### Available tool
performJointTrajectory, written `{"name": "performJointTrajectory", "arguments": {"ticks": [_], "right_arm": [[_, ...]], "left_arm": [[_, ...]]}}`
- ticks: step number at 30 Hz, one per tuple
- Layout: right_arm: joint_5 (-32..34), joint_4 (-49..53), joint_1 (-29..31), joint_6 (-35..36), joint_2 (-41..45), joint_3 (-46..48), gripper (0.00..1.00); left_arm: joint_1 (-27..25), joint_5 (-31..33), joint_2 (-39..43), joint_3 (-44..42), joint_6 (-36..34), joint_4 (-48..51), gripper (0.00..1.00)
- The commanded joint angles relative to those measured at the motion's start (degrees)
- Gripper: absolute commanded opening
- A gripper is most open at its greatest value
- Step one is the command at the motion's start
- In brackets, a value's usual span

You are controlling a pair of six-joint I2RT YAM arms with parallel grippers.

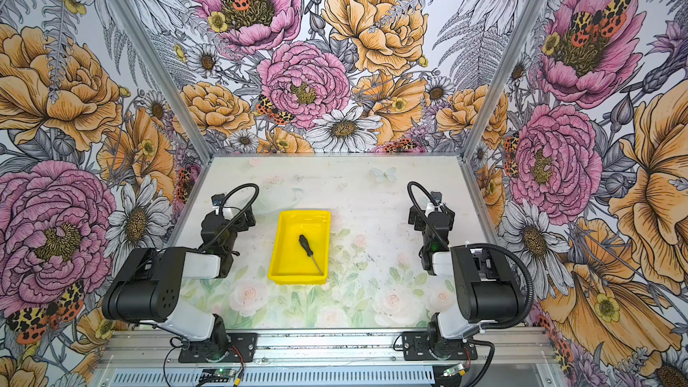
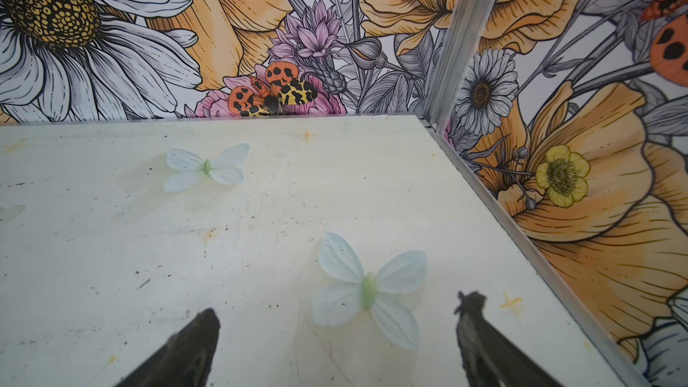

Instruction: Put the screwdriver in the bin

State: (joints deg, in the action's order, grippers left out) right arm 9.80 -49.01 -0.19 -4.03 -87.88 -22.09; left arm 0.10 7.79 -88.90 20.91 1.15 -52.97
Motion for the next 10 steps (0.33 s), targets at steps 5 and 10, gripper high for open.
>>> {"name": "performJointTrajectory", "arguments": {"ticks": [5, 10], "right_arm": [[0.3, -0.5, 0.0, -1.0, -0.2, -0.5, 1.0], [0.3, -0.5, 0.0, -1.0, -0.2, -0.5, 0.99]], "left_arm": [[-1.6, 2.9, 0.0, 0.3, -2.3, -1.9, 0.99], [-0.5, 0.2, 0.0, 0.7, -1.9, -0.8, 0.99]]}}
